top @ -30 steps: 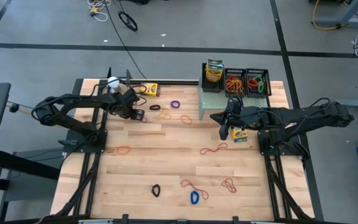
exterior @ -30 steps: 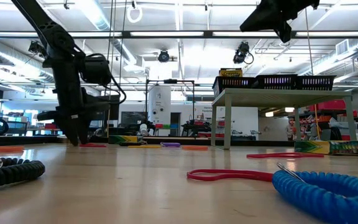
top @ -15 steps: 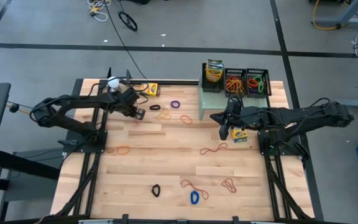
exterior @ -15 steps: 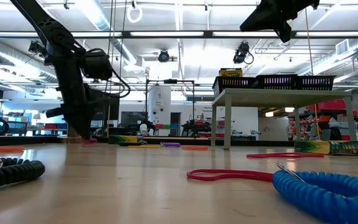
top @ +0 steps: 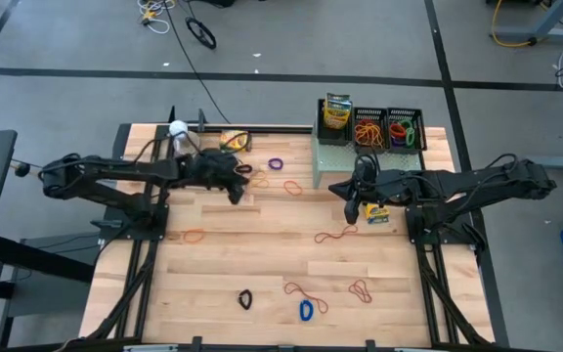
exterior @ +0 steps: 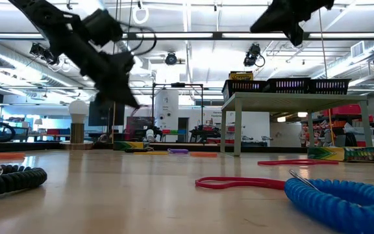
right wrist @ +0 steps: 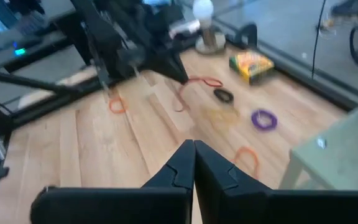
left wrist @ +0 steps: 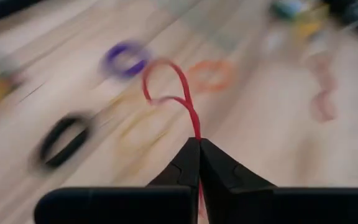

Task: Pick & Place Office Desk Supplies
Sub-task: Put the red rubber band into the middle black basket on the shelf

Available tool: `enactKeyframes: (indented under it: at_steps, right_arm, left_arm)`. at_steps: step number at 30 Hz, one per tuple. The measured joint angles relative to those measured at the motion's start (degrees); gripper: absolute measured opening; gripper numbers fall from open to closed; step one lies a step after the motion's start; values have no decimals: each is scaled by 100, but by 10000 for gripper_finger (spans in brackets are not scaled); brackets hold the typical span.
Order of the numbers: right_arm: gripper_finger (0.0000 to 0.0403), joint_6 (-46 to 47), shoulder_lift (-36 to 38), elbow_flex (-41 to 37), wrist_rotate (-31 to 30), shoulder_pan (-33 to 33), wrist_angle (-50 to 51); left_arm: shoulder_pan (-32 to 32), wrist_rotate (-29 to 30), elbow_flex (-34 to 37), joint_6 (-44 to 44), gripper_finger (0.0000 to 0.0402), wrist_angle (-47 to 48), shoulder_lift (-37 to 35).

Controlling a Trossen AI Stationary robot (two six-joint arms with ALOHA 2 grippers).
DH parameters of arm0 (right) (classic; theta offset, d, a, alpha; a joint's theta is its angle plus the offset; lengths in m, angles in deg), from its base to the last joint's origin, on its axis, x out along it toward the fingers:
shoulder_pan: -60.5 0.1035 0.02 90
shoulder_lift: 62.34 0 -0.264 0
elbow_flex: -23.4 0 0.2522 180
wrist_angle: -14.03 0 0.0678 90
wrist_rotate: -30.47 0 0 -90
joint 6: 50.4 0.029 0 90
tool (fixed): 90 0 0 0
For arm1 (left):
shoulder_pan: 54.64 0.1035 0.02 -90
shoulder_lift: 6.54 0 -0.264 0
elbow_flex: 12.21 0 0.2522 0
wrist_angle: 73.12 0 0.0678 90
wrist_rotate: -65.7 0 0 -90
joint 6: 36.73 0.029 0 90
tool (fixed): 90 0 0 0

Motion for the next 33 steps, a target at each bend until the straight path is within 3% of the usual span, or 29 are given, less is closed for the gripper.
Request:
enactKeyframes:
  at_steps: [4, 10, 17, 25, 33]
  right_arm:
    - [36, 198, -248, -17, 68, -1, -28]
    - [110, 57, -944, -17, 247, 1, -734]
    - [182, -1589, -1707, -26, -242, -1, -1428]
    - [192, -3842, -2472, -26, -485, -2, -2155]
    - [178, -4356, -2749, -26, -290, -6, -2333]
  left_arm:
    - [-515, -2, -1, -221, 6, -1295, 288]
    - [-962, -37, -4, -752, 6, -3023, 936]
    - [-1242, -313, -6, -1267, 7, -3924, 1610]
    - [-1385, -648, -317, -1473, 7, -4094, 2112]
    - [-1380, -962, -811, -1407, 7, -4047, 2509]
